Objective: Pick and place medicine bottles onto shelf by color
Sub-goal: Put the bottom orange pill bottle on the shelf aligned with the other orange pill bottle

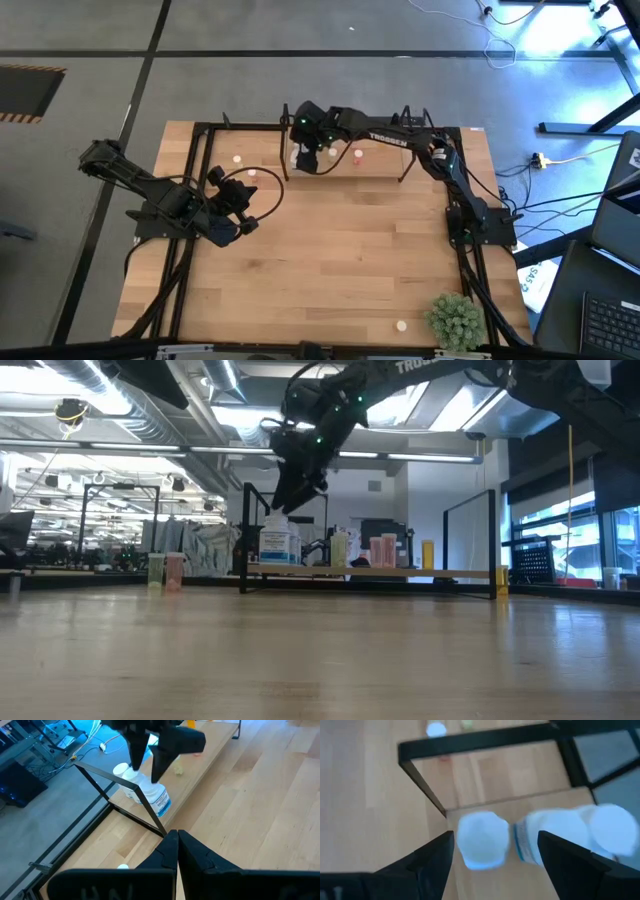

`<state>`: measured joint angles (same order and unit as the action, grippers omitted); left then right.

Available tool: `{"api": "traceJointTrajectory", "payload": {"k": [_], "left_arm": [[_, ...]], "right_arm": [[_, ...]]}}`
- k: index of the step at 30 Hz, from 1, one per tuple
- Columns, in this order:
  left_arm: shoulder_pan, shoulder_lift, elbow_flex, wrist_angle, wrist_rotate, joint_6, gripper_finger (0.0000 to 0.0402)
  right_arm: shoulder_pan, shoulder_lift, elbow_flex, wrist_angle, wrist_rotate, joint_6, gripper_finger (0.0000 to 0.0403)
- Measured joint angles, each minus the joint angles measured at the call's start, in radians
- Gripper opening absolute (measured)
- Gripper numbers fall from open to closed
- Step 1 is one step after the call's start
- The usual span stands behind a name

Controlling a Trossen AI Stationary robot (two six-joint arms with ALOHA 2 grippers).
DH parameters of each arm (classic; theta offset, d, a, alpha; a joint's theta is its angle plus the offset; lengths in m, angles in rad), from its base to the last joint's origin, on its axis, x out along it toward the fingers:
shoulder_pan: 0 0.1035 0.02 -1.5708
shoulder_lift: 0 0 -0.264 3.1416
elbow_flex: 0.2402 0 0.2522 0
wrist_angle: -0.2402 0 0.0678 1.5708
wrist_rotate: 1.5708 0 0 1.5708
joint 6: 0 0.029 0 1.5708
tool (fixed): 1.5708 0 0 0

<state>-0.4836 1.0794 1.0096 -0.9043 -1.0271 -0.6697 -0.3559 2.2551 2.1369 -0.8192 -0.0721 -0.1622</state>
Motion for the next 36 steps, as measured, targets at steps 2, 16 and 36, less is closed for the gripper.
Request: {"api": "traceJointTrajectory", "payload": {"k": [2,16,36], "left_arm": [[0.000,0.000,0.000,0.000,0.000,0.000,0.0000],[0.000,0.000,0.000,0.000,0.000,0.000,0.0000],[0.000,0.000,0.000,0.000,0.000,0.000,0.0000]], "right_arm": [[0.006,0.000,0.035,-0.053,0.036,-0.003,0.0288],[0.049,-0.080,0.141,-0.263,0.227,0.012,0.0280],[0.346,-0.730,-0.659,-0.117,0.452,0.397,0.0278]]}}
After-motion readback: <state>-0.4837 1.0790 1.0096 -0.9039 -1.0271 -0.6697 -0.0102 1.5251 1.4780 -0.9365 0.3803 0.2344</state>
